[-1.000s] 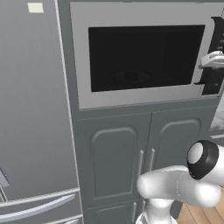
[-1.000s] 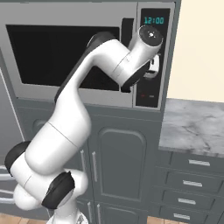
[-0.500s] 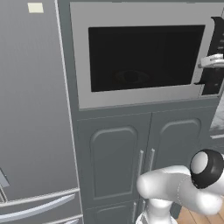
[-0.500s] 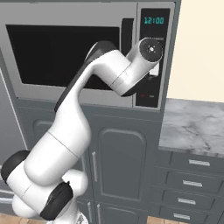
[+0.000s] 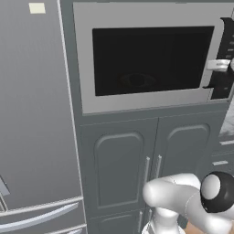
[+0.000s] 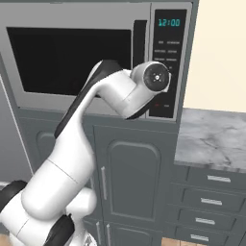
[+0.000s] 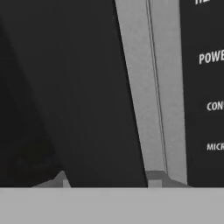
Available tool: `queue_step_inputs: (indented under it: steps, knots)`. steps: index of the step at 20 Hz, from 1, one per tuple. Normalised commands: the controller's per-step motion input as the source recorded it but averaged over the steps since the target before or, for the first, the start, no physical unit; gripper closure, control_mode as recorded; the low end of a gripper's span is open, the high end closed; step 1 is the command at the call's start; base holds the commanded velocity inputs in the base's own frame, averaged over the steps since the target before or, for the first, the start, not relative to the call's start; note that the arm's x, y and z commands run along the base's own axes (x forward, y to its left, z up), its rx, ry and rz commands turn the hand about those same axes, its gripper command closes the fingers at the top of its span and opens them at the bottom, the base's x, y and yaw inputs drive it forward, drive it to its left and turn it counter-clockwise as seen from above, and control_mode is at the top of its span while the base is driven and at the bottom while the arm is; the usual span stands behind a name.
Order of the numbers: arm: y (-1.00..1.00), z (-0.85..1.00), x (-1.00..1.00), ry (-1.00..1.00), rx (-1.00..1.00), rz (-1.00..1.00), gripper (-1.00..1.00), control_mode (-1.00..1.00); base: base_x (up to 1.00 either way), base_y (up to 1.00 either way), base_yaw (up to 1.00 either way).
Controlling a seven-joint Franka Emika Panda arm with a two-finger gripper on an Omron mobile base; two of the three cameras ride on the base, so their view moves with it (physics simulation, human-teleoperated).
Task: Retrieve the reheated potato from the microwave, then place the potato, cheese, and condiment on the cutting board.
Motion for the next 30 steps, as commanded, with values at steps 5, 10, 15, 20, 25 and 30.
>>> queue_step_inputs:
  steps: [5,10,15,20,25,30]
  knots:
    - [0.13,0.05,-0.57,-0.01,0.1,0.0,1.0,-1.0,0.0,0.0,0.0]
    - [0.0,0.13,-0.94,0.01,0.05,0.0,1.0,-1.0,0.0,0.0,0.0]
    - [0.05,0.1,-0.89,0.13,0.0,-0.04,1.0,-1.0,0.0,0.0,0.0]
    - [0.1,0.13,-0.83,0.11,0.0,-0.09,1.0,-1.0,0.0,0.0,0.0]
    - [0.13,0.15,-0.79,0.12,0.0,-0.05,1.0,-1.0,0.0,0.0,0.0]
    - [0.17,0.12,-0.71,0.17,0.0,-0.01,1.0,-1.0,0.0,0.0,0.0]
